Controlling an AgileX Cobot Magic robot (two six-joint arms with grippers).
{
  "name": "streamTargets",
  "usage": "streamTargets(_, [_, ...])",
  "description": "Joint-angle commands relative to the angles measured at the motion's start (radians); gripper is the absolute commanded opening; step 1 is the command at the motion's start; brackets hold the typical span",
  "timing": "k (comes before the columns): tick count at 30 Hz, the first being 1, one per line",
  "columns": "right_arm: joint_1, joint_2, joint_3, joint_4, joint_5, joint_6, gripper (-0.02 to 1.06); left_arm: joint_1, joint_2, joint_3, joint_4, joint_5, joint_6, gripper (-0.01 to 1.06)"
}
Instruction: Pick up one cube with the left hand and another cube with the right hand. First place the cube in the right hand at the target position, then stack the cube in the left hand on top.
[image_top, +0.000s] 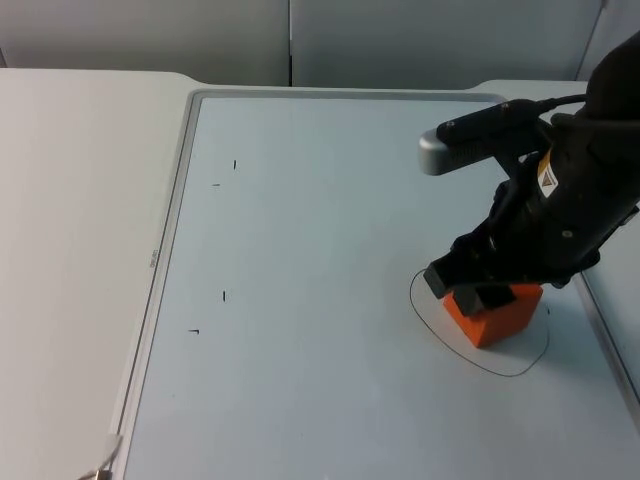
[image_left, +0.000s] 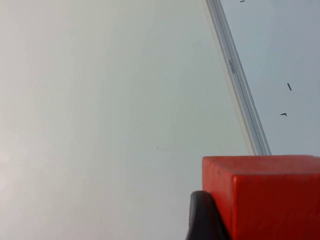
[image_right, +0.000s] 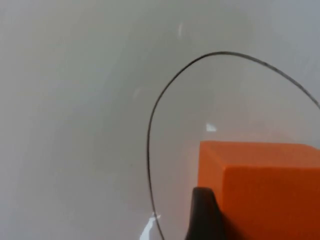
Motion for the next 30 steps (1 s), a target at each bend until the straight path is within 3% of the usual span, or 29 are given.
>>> streamTargets(1, [-0.001,0.010,0.004,0.005,0.035,0.000,0.51,-0.009,-0.006,0.001,0.000,-0.015,0.001,0.22])
streamTargets(9, [-0.001,-0.036,0.004,0.009,0.022,-0.003,0.84,-0.009,-0.006,0.001,0.000,-0.015,0.001,0.22])
streamTargets(15, [-0.001,-0.131,-0.012,0.015,0.020,-0.003,0.85,-0.009,-0.006,0.001,0.000,-0.015,0.001,0.22])
streamTargets(19, [0.003,-0.285,-0.083,0.029,0.131,-0.043,0.85,-0.009,-0.006,0.001,0.000,-0.019,0.001,0.22])
streamTargets(22, [0.003,-0.393,-0.128,0.051,0.155,-0.088,0.85,-0.009,-0.006,0.001,0.000,-0.021,0.003,0.22])
streamTargets(26, [0.003,-0.603,-0.189,0.095,0.151,-0.161,0.85,-0.009,-0.006,0.001,-0.045,-0.042,0.088,0.22])
streamTargets(30, [0.003,-0.868,-0.221,0.118,0.138,-0.224,0.84,-0.009,-0.006,-0.001,-0.203,-0.124,0.249,0.22])
